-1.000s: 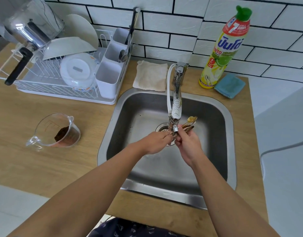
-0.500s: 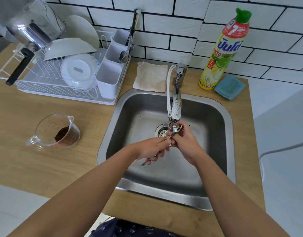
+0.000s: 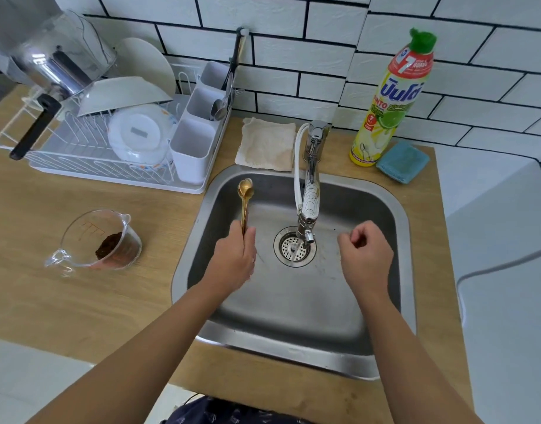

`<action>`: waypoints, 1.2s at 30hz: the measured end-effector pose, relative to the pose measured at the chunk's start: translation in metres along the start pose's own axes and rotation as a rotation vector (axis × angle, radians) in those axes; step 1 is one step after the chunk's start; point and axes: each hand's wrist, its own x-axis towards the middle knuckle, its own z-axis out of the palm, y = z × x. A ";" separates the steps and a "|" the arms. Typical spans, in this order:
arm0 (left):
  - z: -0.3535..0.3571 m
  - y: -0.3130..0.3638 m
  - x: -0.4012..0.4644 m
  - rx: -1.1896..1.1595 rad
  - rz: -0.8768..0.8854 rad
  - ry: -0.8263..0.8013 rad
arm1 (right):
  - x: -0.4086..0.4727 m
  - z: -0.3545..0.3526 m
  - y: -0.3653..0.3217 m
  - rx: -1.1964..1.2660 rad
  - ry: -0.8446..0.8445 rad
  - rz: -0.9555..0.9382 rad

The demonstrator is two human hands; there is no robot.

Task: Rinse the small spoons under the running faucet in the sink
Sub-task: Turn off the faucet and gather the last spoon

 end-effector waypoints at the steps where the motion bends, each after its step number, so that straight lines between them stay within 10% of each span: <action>1: 0.002 -0.001 0.001 0.096 0.001 -0.009 | -0.004 -0.002 0.002 -0.026 0.001 -0.015; 5: -0.002 -0.001 0.011 0.443 -0.450 -0.513 | -0.013 -0.002 0.027 -0.496 -0.742 0.177; 10: 0.010 -0.007 0.010 0.393 -0.150 -0.145 | -0.012 0.001 0.024 -0.334 -0.301 0.002; 12: 0.007 -0.010 0.011 0.532 -0.227 -0.352 | -0.011 -0.001 0.025 -0.324 -0.276 -0.003; 16: -0.009 -0.011 0.006 0.702 -0.439 -0.542 | -0.010 -0.004 0.031 -0.769 -1.014 0.130; 23: -0.012 -0.011 0.018 0.609 -0.398 -0.416 | 0.071 0.005 -0.039 -0.380 -0.448 -0.145; 36: -0.007 -0.010 0.017 0.493 -0.381 -0.397 | 0.118 0.039 -0.082 -0.685 -0.596 -0.474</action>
